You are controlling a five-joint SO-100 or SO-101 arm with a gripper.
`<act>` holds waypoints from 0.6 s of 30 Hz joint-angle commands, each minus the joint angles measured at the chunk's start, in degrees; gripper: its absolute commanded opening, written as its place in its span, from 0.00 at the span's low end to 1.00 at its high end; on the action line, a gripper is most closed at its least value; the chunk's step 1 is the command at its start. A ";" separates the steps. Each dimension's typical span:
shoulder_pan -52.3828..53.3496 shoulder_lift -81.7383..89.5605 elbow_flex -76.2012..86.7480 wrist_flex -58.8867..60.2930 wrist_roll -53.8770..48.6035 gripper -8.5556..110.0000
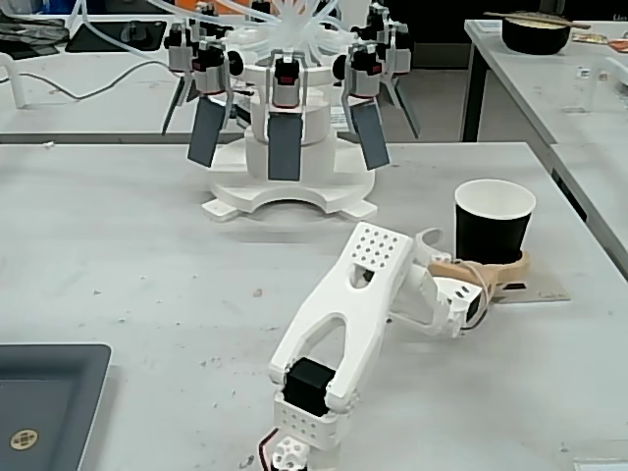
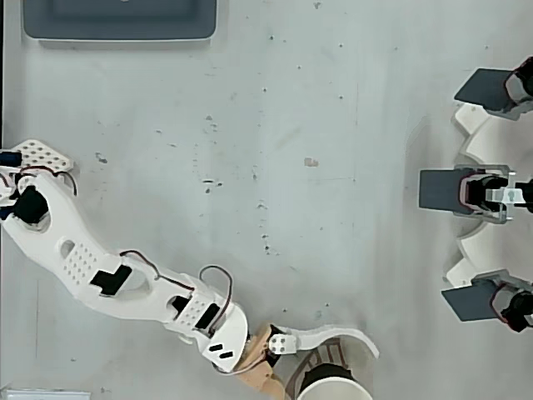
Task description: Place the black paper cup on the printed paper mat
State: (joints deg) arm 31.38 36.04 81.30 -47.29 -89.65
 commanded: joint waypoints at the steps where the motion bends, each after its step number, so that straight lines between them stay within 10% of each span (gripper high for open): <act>1: 0.70 6.77 1.76 -0.88 -0.35 0.43; 18: 1.76 26.63 31.46 -10.11 -0.97 0.46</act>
State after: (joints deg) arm 31.99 55.55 110.13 -55.28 -90.35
